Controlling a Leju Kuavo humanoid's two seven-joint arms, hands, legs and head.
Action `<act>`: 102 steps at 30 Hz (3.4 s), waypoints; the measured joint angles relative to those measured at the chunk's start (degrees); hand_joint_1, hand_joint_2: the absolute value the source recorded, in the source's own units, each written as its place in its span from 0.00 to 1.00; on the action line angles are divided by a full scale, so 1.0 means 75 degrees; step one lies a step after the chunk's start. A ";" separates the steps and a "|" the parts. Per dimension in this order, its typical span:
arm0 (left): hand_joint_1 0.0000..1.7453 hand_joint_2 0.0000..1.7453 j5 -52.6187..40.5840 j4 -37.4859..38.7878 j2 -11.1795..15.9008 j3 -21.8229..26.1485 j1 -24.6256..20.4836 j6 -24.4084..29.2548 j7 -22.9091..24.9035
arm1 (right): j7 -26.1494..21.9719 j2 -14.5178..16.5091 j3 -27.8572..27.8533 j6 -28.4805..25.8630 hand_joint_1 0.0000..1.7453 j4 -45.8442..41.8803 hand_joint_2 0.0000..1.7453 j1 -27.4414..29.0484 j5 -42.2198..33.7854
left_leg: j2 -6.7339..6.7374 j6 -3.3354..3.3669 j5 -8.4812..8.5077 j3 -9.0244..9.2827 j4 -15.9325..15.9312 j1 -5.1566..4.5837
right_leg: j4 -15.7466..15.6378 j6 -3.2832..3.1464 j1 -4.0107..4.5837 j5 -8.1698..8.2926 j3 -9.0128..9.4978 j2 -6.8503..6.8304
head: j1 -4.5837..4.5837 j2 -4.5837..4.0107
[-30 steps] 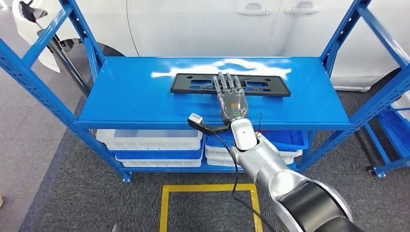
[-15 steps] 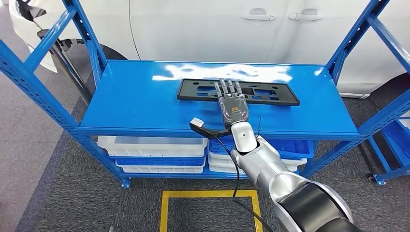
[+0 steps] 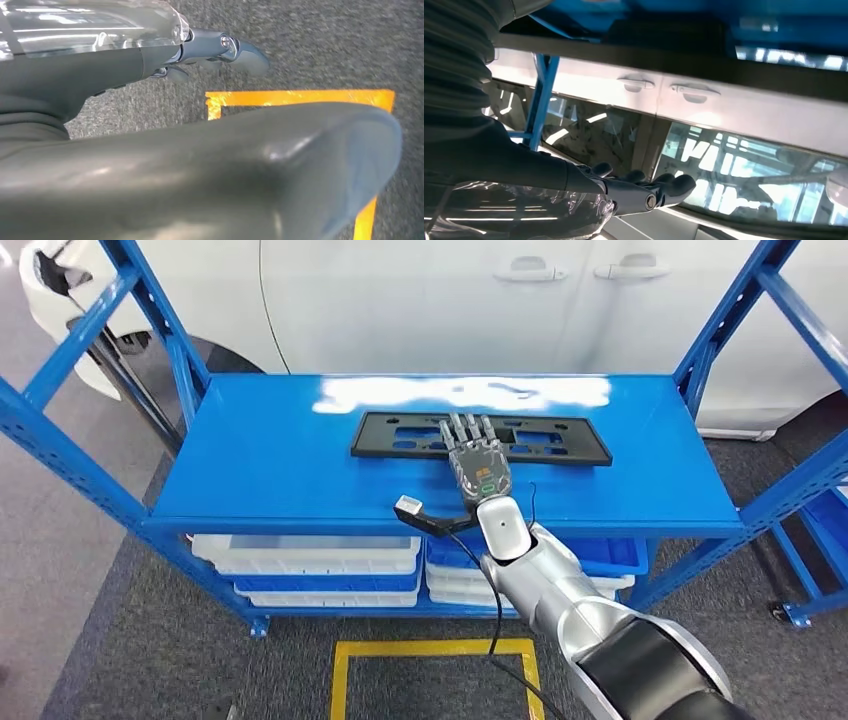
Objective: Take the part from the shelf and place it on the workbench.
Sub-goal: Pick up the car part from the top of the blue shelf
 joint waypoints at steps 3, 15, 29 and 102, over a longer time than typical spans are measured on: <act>0.00 0.00 0.0009 0.0001 0.0002 0.0001 0.0009 0.0008 -0.0008 | -0.0049 0.0037 0.0149 0.0048 0.00 0.0024 1.00 0.0023 0.0001 | 0.0004 -0.0060 -0.0494 -0.0750 0.1384 0.0022 | -0.0001 -0.0065 0.0022 -0.0073 0.0084 -0.0013 | 0.0000 0.0000; 0.00 0.00 -0.0004 0.0000 0.0005 -0.0037 -0.0039 -0.0004 -0.0041 | -0.0072 0.0235 0.0700 0.0178 0.00 0.0063 1.00 0.0064 0.0001 | -0.0010 0.0237 0.0594 -0.0034 -0.0514 0.0044 | 0.0601 0.0264 0.0071 -0.0638 0.0047 0.0008 | 0.0001 0.0000; 0.00 0.00 -0.0022 0.0001 0.0018 -0.0113 -0.0080 -0.0030 0.0004 | 0.0073 0.0075 0.0707 0.0275 0.00 0.0097 1.00 0.0081 -0.0001 | 0.0001 0.0004 0.0176 0.0250 -0.0398 0.0016 | 0.0060 0.0045 0.0022 -0.0060 -0.0008 0.0011 | 0.0001 0.0000; 0.00 0.00 0.0954 0.0000 0.0397 0.0131 0.0125 -0.0534 -0.1332 | -0.7599 0.0173 -0.2037 0.6576 1.00 -1.0417 1.00 0.3996 -1.3923 | -0.0004 0.0018 0.0327 0.0127 -0.0363 0.0020 | 0.0207 0.0073 0.0047 -0.0317 0.0142 -0.0002 | 0.0001 0.0000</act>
